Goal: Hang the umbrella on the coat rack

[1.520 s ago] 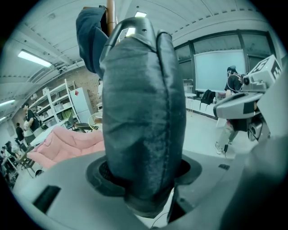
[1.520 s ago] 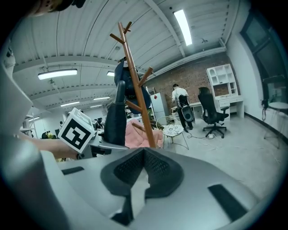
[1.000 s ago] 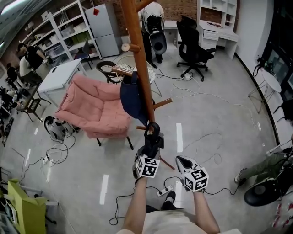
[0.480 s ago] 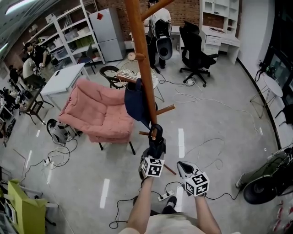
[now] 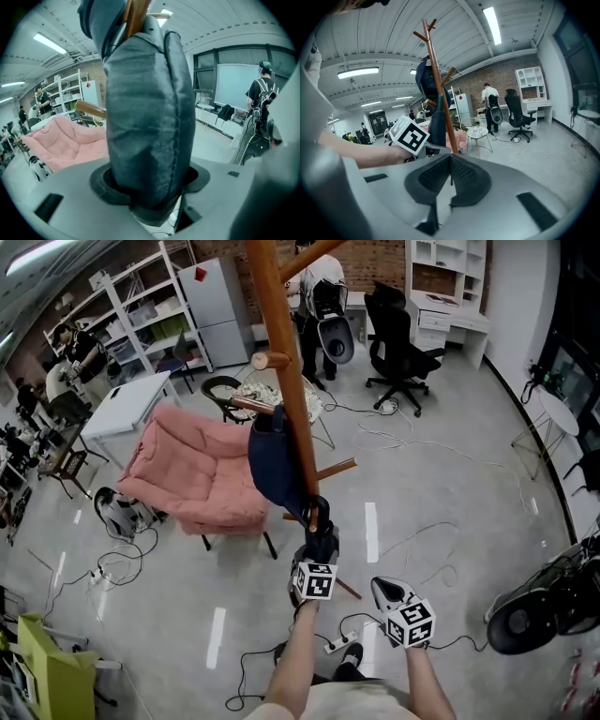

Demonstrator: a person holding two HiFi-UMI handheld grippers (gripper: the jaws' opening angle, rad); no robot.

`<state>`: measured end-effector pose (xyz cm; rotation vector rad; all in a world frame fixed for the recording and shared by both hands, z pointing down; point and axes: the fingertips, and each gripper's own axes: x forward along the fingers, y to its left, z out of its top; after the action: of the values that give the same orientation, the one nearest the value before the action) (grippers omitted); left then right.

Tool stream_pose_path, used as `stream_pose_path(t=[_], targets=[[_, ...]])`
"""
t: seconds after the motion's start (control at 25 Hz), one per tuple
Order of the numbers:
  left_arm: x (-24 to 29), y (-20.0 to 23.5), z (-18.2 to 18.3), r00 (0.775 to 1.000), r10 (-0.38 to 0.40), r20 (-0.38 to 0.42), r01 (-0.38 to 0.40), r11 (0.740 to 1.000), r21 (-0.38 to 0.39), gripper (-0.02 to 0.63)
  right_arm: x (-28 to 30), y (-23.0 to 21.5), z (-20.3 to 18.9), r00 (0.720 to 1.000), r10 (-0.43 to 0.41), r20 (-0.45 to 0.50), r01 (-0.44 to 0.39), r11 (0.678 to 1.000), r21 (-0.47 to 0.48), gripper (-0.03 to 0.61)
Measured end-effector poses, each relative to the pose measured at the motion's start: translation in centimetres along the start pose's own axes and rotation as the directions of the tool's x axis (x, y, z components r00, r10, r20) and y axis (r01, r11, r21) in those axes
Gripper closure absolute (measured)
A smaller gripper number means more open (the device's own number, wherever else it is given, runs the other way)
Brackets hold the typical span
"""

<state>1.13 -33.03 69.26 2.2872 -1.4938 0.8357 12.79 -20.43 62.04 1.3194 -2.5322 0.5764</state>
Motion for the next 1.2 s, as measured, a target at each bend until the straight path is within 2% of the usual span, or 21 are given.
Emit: stream_pose_path(t=[0.24, 0.48, 0.72, 0.92, 1.2], targets=[[0.5, -0.3, -0.8, 1.000, -0.018, -0.018, 0.018, 0.999, -0.037, 0.347, 0.1, -0.3, -0.3, 1.000, -0.019, -0.013, 0.019, 1.000, -0.003, 0.575], [1.0, -1.0, -3.1, 0.998, -0.025, -0.057, 0.021, 0.996, -0.081, 0.347, -0.1, -0.3, -1.2, 0.999, -0.023, -0.030, 0.024, 1.000, 0.007, 0.575], [1.3, -0.9, -2.8, 0.999, 0.002, -0.045, -0.006, 0.996, -0.094, 0.342, -0.1, 0.0, -1.0, 0.999, -0.021, -0.030, 0.021, 1.000, 0.007, 0.575], [1.7, -0.6, -3.1, 0.999, -0.017, 0.028, 0.021, 0.991, -0.135, 0.309, 0.1, -0.1, -1.1, 0.999, -0.022, -0.031, 0.022, 1.000, -0.001, 0.575], [-0.8, -1.3, -6.9, 1.000, -0.024, -0.002, 0.024, 0.990, -0.136, 0.301, 0.7, 0.2, -1.5, 1.000, -0.012, -0.019, 0.012, 1.000, 0.008, 0.575]])
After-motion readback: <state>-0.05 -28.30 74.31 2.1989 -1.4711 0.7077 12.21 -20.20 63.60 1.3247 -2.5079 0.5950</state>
